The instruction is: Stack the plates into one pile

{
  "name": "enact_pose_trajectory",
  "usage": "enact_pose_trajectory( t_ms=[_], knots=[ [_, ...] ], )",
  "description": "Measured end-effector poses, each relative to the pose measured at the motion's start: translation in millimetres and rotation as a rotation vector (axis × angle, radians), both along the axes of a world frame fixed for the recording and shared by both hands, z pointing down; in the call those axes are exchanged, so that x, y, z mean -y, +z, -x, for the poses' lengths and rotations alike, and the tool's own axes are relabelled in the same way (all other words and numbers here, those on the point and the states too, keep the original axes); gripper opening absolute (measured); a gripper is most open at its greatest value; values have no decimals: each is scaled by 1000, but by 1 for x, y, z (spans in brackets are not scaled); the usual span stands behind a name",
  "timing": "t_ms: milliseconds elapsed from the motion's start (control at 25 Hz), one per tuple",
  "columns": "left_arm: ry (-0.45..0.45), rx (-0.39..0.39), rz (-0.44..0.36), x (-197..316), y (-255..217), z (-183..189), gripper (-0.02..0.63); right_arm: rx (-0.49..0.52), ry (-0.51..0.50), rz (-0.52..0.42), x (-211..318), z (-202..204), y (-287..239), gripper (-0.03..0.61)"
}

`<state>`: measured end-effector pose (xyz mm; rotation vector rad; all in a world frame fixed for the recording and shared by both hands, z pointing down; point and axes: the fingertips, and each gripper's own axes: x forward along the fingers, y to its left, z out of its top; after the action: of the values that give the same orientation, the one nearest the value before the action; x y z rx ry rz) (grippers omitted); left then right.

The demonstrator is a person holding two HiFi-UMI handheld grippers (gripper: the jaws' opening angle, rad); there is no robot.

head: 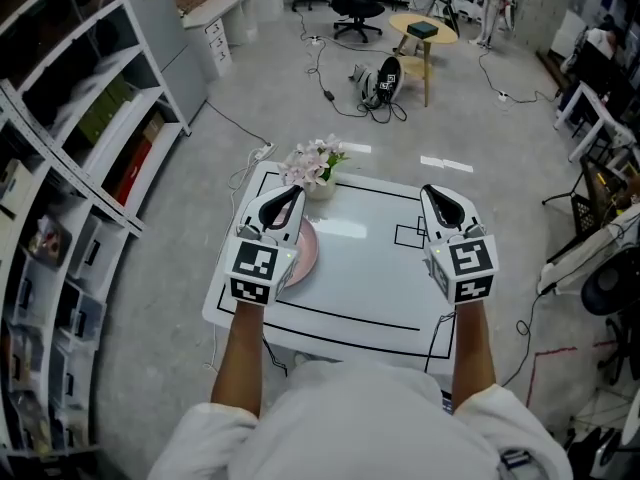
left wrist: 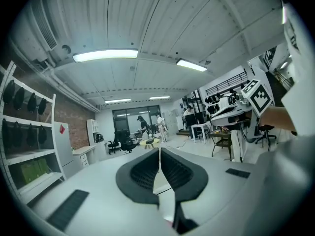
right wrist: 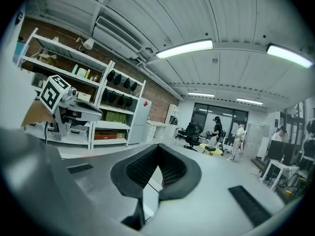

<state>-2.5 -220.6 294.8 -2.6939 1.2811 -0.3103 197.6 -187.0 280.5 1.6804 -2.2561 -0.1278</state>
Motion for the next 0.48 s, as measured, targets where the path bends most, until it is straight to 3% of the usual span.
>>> enact_pose_trajectory(
  t_ms=[480],
  knots=[
    [-12,2,17,-11,7,13,26,-15,-41,9,-1,20,5,14]
  ],
)
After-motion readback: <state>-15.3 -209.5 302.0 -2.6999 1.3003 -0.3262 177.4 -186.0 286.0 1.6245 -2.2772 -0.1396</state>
